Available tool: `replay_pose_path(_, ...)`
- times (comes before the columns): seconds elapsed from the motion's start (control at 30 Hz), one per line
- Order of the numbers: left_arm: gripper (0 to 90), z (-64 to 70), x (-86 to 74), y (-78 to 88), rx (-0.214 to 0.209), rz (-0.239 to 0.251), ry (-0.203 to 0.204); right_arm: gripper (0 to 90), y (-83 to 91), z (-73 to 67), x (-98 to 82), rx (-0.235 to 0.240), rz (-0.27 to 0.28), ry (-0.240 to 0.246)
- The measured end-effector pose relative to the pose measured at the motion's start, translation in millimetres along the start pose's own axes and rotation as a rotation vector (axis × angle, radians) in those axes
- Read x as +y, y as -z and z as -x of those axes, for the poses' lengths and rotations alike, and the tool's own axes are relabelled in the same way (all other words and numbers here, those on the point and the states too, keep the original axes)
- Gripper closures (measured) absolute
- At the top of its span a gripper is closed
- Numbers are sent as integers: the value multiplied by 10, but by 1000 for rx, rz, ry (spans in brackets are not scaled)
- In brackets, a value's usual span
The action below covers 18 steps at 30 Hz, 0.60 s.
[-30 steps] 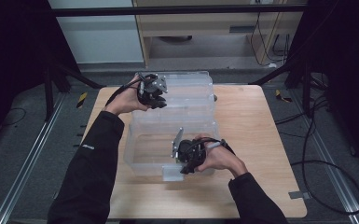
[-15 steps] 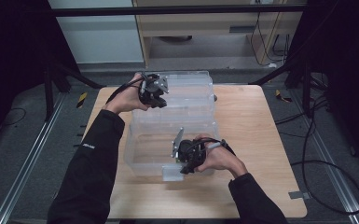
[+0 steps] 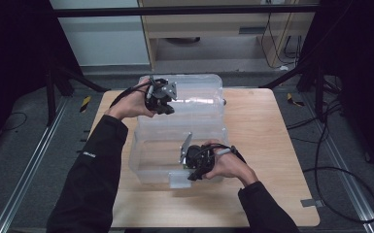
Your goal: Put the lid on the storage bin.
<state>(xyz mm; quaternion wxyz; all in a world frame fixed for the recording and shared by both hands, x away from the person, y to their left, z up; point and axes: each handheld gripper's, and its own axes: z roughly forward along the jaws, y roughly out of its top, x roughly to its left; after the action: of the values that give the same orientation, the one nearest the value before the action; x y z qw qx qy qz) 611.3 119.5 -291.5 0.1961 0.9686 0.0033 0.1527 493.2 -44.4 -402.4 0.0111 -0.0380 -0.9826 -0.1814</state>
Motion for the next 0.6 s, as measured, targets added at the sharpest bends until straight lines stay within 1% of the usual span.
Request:
replay_pose_path(0.03,893,21,4,9,-2,6,-1,689,1,-6,2,-1,-4,-7)
replay_pose_path(0.13,894,83,12,54,0,-4,-18,689,0,-15,2,-1,-2,-12)
replay_pose_path(0.23,894,156,7,95,-2,-6,-23,690,-3,-13,0,-2,5,-5)
replay_pose_path(0.3,894,225,-1,115,1,7,-21,689,-1,-14,-1,-2,2,-5)
replay_pose_path(0.43,894,320,-20,151,3,22,-32,689,-3,-18,2,-1,3,-5)
replay_pose_path(0.5,894,373,-35,170,-7,27,-26,689,-4,-16,-3,-4,6,1)
replay_pose_path(0.6,894,427,-43,180,-8,37,-30,689,-4,-15,-6,-7,8,3)
